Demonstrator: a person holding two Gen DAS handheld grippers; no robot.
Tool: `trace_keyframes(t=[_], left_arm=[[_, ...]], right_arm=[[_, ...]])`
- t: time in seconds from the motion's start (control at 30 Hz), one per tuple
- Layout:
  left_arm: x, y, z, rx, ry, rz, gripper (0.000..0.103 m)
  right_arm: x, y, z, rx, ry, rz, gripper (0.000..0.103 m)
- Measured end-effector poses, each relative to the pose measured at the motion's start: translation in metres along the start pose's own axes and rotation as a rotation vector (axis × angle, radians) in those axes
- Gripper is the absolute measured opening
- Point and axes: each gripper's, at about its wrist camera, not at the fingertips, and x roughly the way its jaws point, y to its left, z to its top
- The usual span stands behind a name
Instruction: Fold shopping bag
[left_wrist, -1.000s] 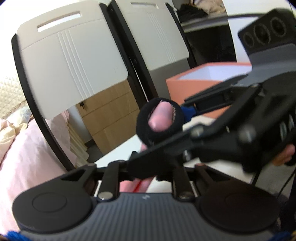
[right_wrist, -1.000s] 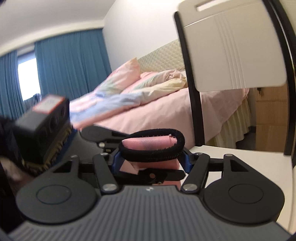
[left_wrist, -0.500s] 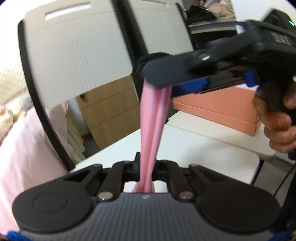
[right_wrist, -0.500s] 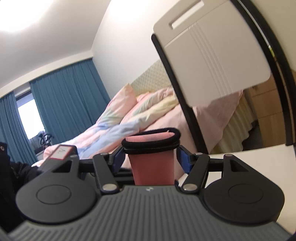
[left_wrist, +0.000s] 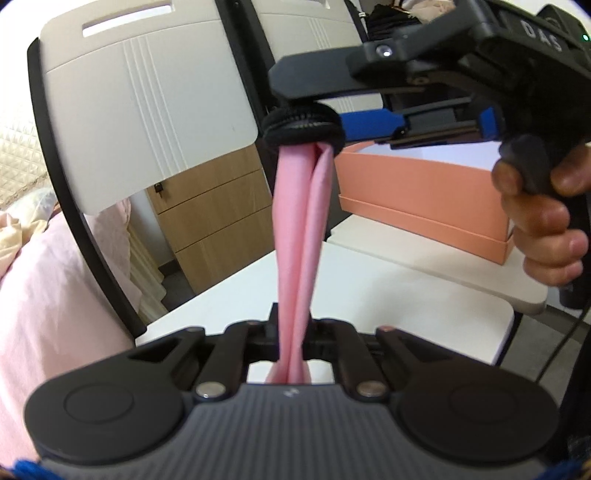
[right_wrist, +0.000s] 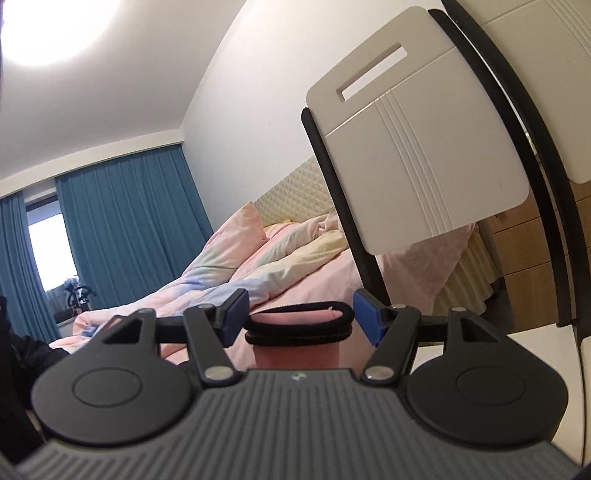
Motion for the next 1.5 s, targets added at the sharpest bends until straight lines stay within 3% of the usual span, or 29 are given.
trace_keyframes(t=[1.0, 1.13, 1.3, 1.37, 1.5], left_arm=[[-0.008, -0.006, -0.002, -0.008, 0.032, 0.012, 0.006], [-0.022, -0.012, 0.007, -0.004, 0.034, 0.0, 0.006], [-0.026, -0.016, 0.01, -0.011, 0.018, -0.034, 0.013], [-0.029, -0.02, 0.01, -0.001, 0.019, -0.041, 0.02], [-0.031, -0.019, 0.01, -0.046, 0.065, -0.085, 0.029]], right_arm=[[0.017, 0.018, -0.017, -0.101, 0.142, -0.017, 0.062], [0.017, 0.015, -0.019, -0.09, 0.119, -0.008, 0.065], [0.031, 0.007, -0.03, -0.02, 0.194, -0.025, 0.064], [0.032, 0.001, -0.032, 0.052, 0.195, -0.005, 0.055], [0.03, -0.001, -0.027, 0.1, 0.175, 0.014, 0.053]])
